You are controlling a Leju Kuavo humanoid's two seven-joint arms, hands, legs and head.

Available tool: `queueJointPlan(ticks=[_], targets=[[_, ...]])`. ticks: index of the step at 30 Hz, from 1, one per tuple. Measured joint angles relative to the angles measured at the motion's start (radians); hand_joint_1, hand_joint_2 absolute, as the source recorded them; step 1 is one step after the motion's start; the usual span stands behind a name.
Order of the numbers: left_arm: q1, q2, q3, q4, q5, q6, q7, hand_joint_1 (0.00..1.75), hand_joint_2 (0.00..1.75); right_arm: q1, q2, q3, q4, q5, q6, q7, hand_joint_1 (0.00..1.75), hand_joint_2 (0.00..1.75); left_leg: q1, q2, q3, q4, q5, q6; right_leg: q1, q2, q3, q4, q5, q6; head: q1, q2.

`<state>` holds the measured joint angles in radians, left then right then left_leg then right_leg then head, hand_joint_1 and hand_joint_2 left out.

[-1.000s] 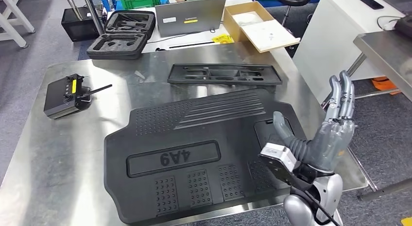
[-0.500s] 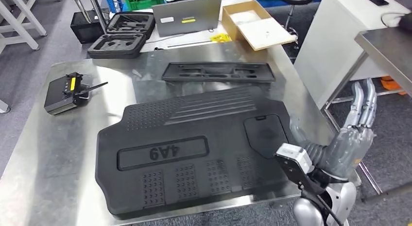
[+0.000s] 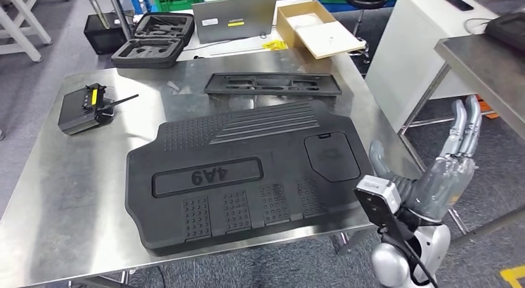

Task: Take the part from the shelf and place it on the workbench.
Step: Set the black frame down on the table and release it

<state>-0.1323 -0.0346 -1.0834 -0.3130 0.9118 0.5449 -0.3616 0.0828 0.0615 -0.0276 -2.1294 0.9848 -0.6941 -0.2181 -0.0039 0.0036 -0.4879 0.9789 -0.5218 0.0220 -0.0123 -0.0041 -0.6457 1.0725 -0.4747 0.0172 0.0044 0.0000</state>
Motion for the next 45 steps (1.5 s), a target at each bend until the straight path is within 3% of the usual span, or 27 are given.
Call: queueJointPlan(ticks=[3, 4, 5, 6, 8, 10, 11, 13, 15, 18, 19, 21, 23, 25, 26, 28, 30, 31, 33, 34, 35, 36, 38, 40, 41, 43, 45], targets=[[0.000, -0.001, 0.000, 0.000, 0.000, 0.001, 0.000, 0.00, 0.00, 0.002, 0.013, -0.023, 0.000, -0.015, 0.000, -0.026, 0.00, 1.75, 0.003, 0.005, -0.040, -0.001, 0.029, 0.011, -0.003, 0.003, -0.041, 0.158, -0.134, 0.013, 0.012, 0.000], [0.000, -0.002, 0.000, 0.000, 0.000, 0.001, 0.000, 0.00, 0.00, 0.003, 0.018, -0.031, 0.000, -0.020, 0.000, -0.033, 0.00, 1.75, 0.003, 0.006, -0.054, 0.001, 0.038, 0.009, -0.005, 0.003, -0.045, 0.206, -0.153, 0.017, 0.016, 0.000], [0.001, -0.002, 0.000, 0.000, 0.000, 0.001, 0.000, 0.00, 0.00, 0.004, 0.023, -0.038, 0.000, -0.025, 0.000, -0.039, 0.00, 1.75, 0.004, 0.007, -0.068, 0.004, 0.047, 0.007, -0.006, 0.003, -0.034, 0.227, -0.148, 0.021, 0.020, 0.000], [0.001, -0.002, 0.000, 0.000, 0.000, 0.001, 0.000, 0.00, 0.00, 0.005, 0.028, -0.045, 0.000, -0.029, 0.000, -0.045, 0.00, 1.75, 0.005, 0.008, -0.083, 0.009, 0.054, 0.005, -0.008, 0.003, -0.008, 0.215, -0.125, 0.023, 0.025, 0.000], [0.000, -0.002, 0.000, 0.000, 0.001, 0.001, 0.000, 0.00, 0.00, 0.005, 0.037, -0.059, 0.000, -0.036, 0.000, -0.054, 0.00, 1.75, 0.006, 0.008, -0.107, 0.026, 0.065, -0.004, -0.012, 0.003, 0.085, 0.101, -0.082, 0.026, 0.035, 0.000], [0.000, -0.002, 0.000, 0.000, 0.002, 0.001, 0.000, 0.00, 0.00, 0.006, 0.047, -0.072, 0.000, -0.040, 0.000, -0.059, 0.00, 1.75, 0.005, 0.007, -0.125, 0.045, 0.074, -0.014, -0.010, 0.005, 0.162, -0.022, -0.085, 0.020, 0.043, 0.000], [0.000, -0.002, 0.000, 0.000, 0.002, 0.001, 0.000, 0.00, 0.00, 0.008, 0.051, -0.078, 0.000, -0.042, 0.000, -0.061, 0.00, 1.75, 0.004, 0.007, -0.132, 0.051, 0.081, -0.020, -0.007, 0.006, 0.175, -0.052, -0.092, 0.016, 0.044, 0.000], [0.001, -0.002, 0.000, 0.000, 0.003, 0.002, -0.001, 0.00, 0.00, 0.012, 0.060, -0.089, 0.000, -0.046, 0.000, -0.064, 0.00, 1.75, 0.005, 0.005, -0.140, 0.054, 0.091, -0.032, -0.005, 0.006, 0.167, -0.060, -0.085, 0.001, 0.041, 0.000], [0.002, -0.002, 0.000, 0.001, 0.004, 0.002, -0.001, 0.00, 0.00, 0.015, 0.067, -0.097, 0.000, -0.050, 0.000, -0.066, 0.00, 1.75, 0.008, 0.003, -0.158, 0.086, 0.054, -0.045, -0.008, 0.002, 0.149, -0.062, -0.067, -0.019, 0.033, 0.000], [0.003, -0.002, 0.000, 0.001, 0.005, 0.002, -0.001, 0.00, 0.00, 0.018, 0.077, -0.108, 0.000, -0.051, 0.000, -0.068, 0.00, 1.75, 0.013, 0.003, -0.205, 0.248, -0.079, -0.059, -0.008, -0.003, 0.111, -0.062, -0.037, -0.036, 0.014, 0.000], [0.003, -0.002, 0.000, 0.001, 0.005, 0.002, -0.001, 0.00, 0.00, 0.019, 0.080, -0.111, 0.000, -0.051, 0.000, -0.068, 0.00, 1.75, 0.014, 0.003, -0.211, 0.298, -0.100, -0.060, -0.008, -0.003, 0.098, -0.061, -0.026, -0.036, 0.010, 0.000], [0.003, -0.002, 0.000, 0.001, 0.007, 0.002, -0.001, 0.00, 0.00, 0.023, 0.084, -0.116, 0.000, -0.051, 0.000, -0.068, 0.00, 1.75, 0.015, 0.003, -0.180, 0.316, -0.078, -0.060, -0.008, -0.004, 0.070, -0.058, -0.007, -0.033, 0.004, 0.000], [0.002, -0.002, 0.000, 0.001, 0.008, 0.002, -0.001, 0.00, 0.00, 0.025, 0.087, -0.122, 0.000, -0.051, -0.001, -0.068, 0.00, 1.75, 0.016, 0.003, -0.086, 0.208, -0.027, -0.057, -0.009, -0.004, 0.045, -0.053, 0.010, -0.026, 0.001, 0.000], [-0.001, -0.002, 0.000, 0.001, 0.008, 0.002, -0.001, 0.00, 0.00, 0.026, 0.090, -0.128, 0.000, -0.051, -0.001, -0.066, 0.00, 1.75, 0.013, 0.001, 0.006, 0.068, -0.021, -0.048, -0.007, -0.004, 0.031, -0.047, 0.024, -0.017, -0.002, 0.000], [-0.002, -0.002, 0.000, 0.001, 0.008, 0.002, -0.001, 0.00, 0.00, 0.027, 0.091, -0.130, 0.000, -0.051, -0.001, -0.065, 0.00, 1.75, 0.010, 0.001, 0.027, 0.027, -0.029, -0.043, -0.006, -0.005, 0.027, -0.046, 0.032, -0.010, -0.002, 0.000], [-0.001, -0.002, 0.000, 0.001, 0.008, 0.002, 0.000, 0.00, 0.00, 0.028, 0.092, -0.133, 0.000, -0.050, -0.001, -0.063, 0.00, 1.75, 0.008, 0.001, 0.024, 0.007, -0.026, -0.028, -0.006, -0.006, 0.023, -0.049, 0.047, 0.006, 0.000, 0.000], [0.000, -0.003, 0.000, 0.001, 0.008, 0.002, 0.000, 0.00, 0.00, 0.030, 0.093, -0.136, 0.000, -0.050, -0.001, -0.061, 0.00, 1.75, 0.010, 0.006, 0.003, 0.004, -0.007, -0.011, -0.008, -0.003, 0.009, -0.029, 0.019, 0.016, 0.001, 0.000], [0.000, -0.003, 0.000, 0.001, 0.009, 0.002, 0.001, 0.00, 0.00, 0.032, 0.093, -0.137, 0.000, -0.051, -0.001, -0.059, 0.00, 1.75, 0.011, 0.009, -0.011, 0.002, 0.004, -0.003, -0.009, -0.002, -0.005, 0.006, -0.023, 0.019, 0.004, 0.000], [0.000, -0.004, 0.000, 0.001, 0.010, 0.002, 0.001, 0.00, 0.00, 0.035, 0.093, -0.138, 0.000, -0.051, -0.001, -0.055, 0.00, 1.75, 0.006, 0.011, -0.038, 0.003, 0.025, 0.009, -0.010, -0.001, -0.036, 0.124, -0.125, 0.022, 0.014, 0.000], [0.000, -0.004, 0.000, 0.001, 0.010, 0.002, 0.001, 0.00, 0.00, 0.036, 0.093, -0.138, 0.000, -0.050, -0.001, -0.052, 0.00, 1.75, 0.004, 0.011, -0.053, 0.005, 0.036, 0.011, -0.010, 0.000, -0.044, 0.184, -0.154, 0.024, 0.019, 0.000], [0.000, -0.004, 0.000, 0.001, 0.010, 0.002, 0.001, 0.00, 0.00, 0.036, 0.093, -0.138, 0.000, -0.048, -0.001, -0.047, 0.00, 1.75, 0.001, 0.011, -0.068, 0.008, 0.046, 0.011, -0.010, 0.000, -0.042, 0.222, -0.158, 0.024, 0.023, 0.000], [0.000, -0.004, 0.000, 0.001, 0.010, 0.002, 0.001, 0.00, 0.00, 0.036, 0.093, -0.138, 0.000, -0.046, -0.001, -0.042, 0.00, 1.75, -0.001, 0.011, -0.084, 0.012, 0.055, 0.011, -0.009, 0.000, -0.025, 0.229, -0.140, 0.023, 0.028, 0.000], [0.000, -0.004, 0.000, 0.001, 0.010, 0.002, 0.001, 0.00, 0.00, 0.036, 0.093, -0.138, 0.000, -0.040, -0.001, -0.033, 0.00, 1.75, -0.004, 0.011, -0.111, 0.024, 0.070, 0.009, -0.006, 0.000, 0.059, 0.142, -0.086, 0.014, 0.037, 0.000], [-0.001, -0.005, 0.000, 0.000, 0.010, 0.002, 0.001, 0.00, 0.00, 0.035, 0.093, -0.138, 0.000, -0.036, -0.001, -0.028, 0.00, 1.75, -0.007, 0.010, -0.132, 0.038, 0.083, 0.002, 0.001, -0.001, 0.159, -0.007, -0.081, 0.001, 0.045, 0.000], [-0.001, -0.005, 0.000, 0.000, 0.010, 0.002, 0.001, 0.00, 0.00, 0.035, 0.093, -0.138, 0.000, -0.035, -0.001, -0.027, 0.00, 1.75, -0.007, 0.010, -0.139, 0.042, 0.091, -0.003, 0.005, -0.001, 0.187, -0.057, -0.089, -0.004, 0.047, 0.000], [0.000, -0.005, 0.000, 0.000, 0.009, 0.002, 0.001, 0.00, 0.00, 0.036, 0.093, -0.138, 0.000, -0.033, -0.001, -0.026, 0.00, 1.75, -0.006, 0.010, -0.146, 0.041, 0.109, -0.014, 0.008, 0.000, 0.194, -0.091, -0.091, -0.012, 0.048, 0.000], [0.000, -0.005, 0.000, 0.000, 0.009, 0.002, 0.002, 0.00, 0.00, 0.037, 0.093, -0.138, 0.000, -0.034, -0.001, -0.026, 0.00, 1.75, -0.005, 0.006, -0.156, 0.055, 0.093, -0.027, 0.004, -0.005, 0.180, -0.096, -0.070, -0.024, 0.047, 0.000]])
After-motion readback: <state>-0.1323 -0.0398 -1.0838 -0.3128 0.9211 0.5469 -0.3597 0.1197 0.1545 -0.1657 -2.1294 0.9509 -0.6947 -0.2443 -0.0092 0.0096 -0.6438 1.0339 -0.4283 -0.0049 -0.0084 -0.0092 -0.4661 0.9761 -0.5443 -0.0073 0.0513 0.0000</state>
